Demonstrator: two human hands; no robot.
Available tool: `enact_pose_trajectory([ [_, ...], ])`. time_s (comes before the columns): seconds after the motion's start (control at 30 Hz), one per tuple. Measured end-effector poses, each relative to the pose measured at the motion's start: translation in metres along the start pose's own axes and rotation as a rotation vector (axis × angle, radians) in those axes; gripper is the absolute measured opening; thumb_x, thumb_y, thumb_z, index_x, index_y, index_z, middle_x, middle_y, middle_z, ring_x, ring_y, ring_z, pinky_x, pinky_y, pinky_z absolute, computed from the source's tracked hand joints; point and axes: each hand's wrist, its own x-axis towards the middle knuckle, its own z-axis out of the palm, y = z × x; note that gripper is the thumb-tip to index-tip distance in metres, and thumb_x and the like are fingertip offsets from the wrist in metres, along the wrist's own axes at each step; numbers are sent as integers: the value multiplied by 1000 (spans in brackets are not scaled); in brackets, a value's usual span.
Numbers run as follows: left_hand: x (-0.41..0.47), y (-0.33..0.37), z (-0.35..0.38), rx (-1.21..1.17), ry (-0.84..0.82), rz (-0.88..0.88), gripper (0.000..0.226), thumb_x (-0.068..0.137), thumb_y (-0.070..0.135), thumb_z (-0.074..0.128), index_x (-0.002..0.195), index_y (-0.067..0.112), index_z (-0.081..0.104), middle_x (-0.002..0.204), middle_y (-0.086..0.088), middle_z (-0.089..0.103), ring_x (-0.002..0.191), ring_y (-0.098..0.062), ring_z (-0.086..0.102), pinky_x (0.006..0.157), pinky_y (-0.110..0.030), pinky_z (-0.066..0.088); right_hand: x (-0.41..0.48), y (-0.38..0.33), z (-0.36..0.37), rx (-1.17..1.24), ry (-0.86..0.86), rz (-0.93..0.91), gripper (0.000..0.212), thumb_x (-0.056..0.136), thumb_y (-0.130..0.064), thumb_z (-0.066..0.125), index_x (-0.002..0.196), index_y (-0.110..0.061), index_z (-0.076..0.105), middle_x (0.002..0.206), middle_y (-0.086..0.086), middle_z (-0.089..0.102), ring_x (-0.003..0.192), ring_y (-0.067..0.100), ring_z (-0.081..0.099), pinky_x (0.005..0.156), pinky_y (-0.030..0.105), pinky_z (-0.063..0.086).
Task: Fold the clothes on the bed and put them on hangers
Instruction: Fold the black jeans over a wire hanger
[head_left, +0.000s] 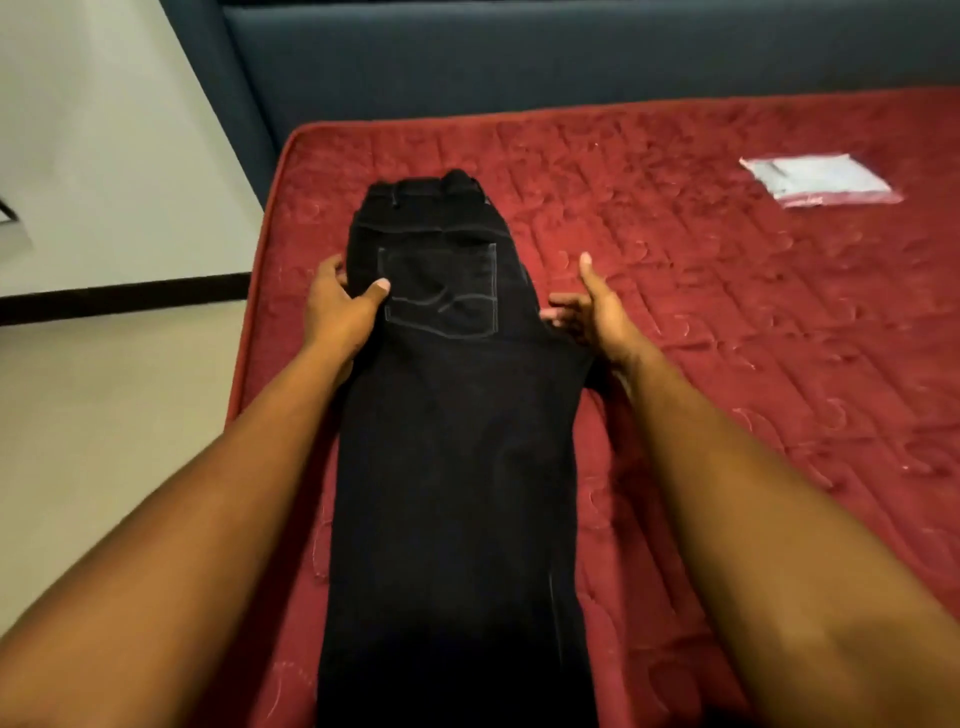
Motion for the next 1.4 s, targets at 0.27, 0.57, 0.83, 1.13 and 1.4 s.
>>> enact_pose_trajectory([
  [0.27, -171, -19, -52, -42, -123, -20, 63, 86, 16, 74, 142, 28, 47, 122, 7, 64, 107, -7, 65, 103, -32, 52, -89, 31, 17, 298, 100, -95, 66, 94, -71, 46, 127, -15, 62, 133, 4, 65, 127, 21, 61, 116, 44, 42],
  [0.57, -252, 10, -95, 227, -477, -467, 31, 94, 18, 72, 123, 10, 65, 111, -7, 73, 91, -23, 70, 75, -26, 57, -235, 102, 34, -211, 407, -141, 27, 86, -36, 81, 101, -17, 70, 80, -8, 68, 72, 7, 64, 67, 17, 49],
  [0.83, -231, 65, -109, -431, -690, -504, 24, 98, 2, 57, 118, 3, 69, 113, -13, 75, 100, -23, 74, 86, -31, 61, -324, 64, 34, -644, -490, 33, 149, 47, -67, 93, 160, -40, 0, 135, -11, 51, 123, 5, 55, 100, 23, 50],
  [1.13, -152, 89, -68, -890, -395, -554, 23, 103, 8, 49, 117, -4, 62, 102, -16, 75, 86, -27, 76, 65, -36, 62, -219, -34, 18, -997, -232, -290, 27, 82, 5, 60, 92, -16, 73, 86, 5, 73, 83, 18, 67, 76, 38, 55],
  [1.4, -22, 143, -58, -308, -441, -108, 56, 103, 58, 37, 146, 26, 51, 140, -4, 61, 125, -22, 60, 101, -43, 51, -85, -245, 52, -1043, 563, -865, 48, 73, -12, 49, 116, -12, 69, 112, 22, 68, 108, 42, 62, 91, 40, 47],
])
